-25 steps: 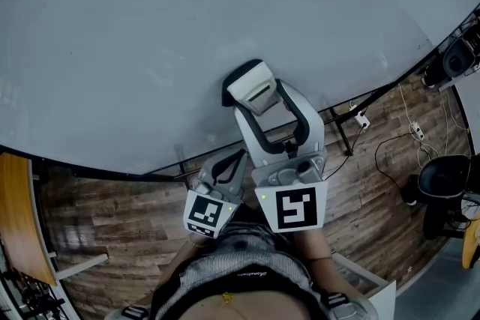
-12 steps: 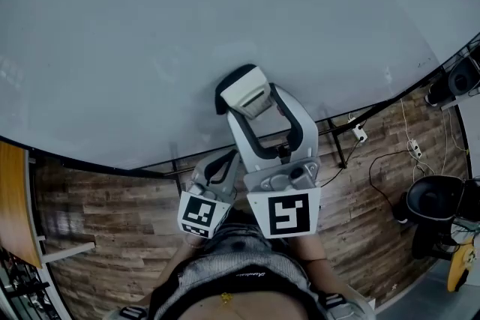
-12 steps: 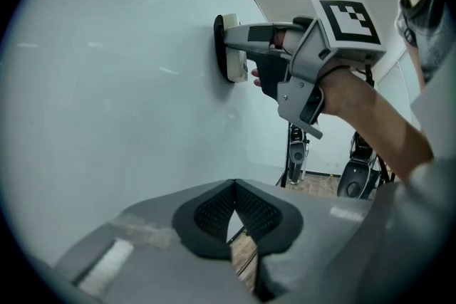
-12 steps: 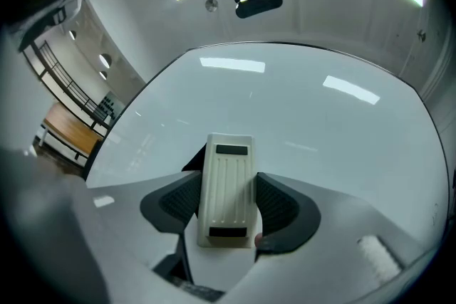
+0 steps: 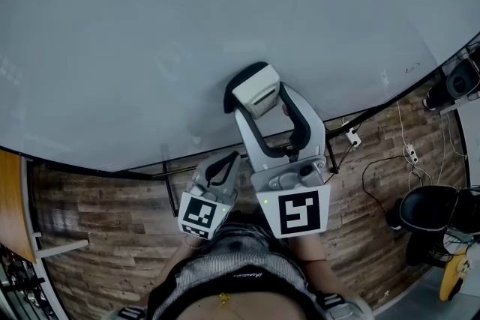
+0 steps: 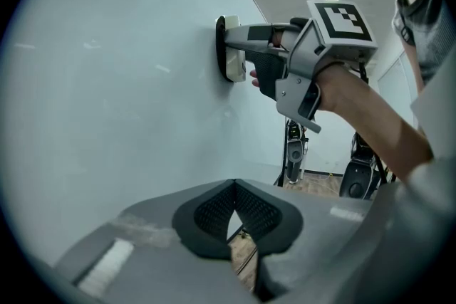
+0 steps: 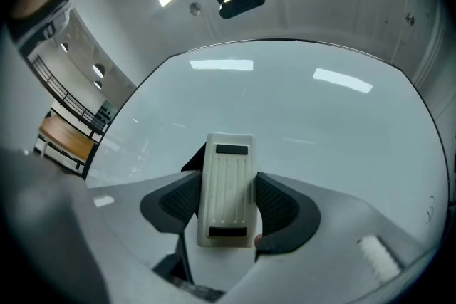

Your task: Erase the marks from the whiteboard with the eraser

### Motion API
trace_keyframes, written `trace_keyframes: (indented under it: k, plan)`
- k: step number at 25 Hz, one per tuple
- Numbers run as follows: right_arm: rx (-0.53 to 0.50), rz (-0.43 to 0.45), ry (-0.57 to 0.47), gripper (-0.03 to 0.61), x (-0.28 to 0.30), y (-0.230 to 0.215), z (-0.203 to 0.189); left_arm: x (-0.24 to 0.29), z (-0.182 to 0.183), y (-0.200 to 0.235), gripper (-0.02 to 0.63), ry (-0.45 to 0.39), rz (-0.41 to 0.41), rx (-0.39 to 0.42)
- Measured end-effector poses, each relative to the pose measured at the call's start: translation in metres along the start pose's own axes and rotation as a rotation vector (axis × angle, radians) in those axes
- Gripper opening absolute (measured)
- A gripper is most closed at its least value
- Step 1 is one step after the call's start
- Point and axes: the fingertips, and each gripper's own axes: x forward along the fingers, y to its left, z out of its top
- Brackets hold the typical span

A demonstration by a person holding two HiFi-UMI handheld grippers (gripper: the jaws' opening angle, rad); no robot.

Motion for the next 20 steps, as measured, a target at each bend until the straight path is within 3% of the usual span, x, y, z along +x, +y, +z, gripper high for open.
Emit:
trace_keyframes:
  k: [14,20]
  plan:
    - [-0.047,-0.053,0.027,0.247,-0.027,-0.078,-0.024,0.051,0.010,-0.037,0.003,0.019,-0.010,0.026]
    - [-0.035,-0.069,0.052,0.247,-0.029,-0.090,-0.040,0.056,0.009,-0.035,0.003,0.011,0.005,0.022]
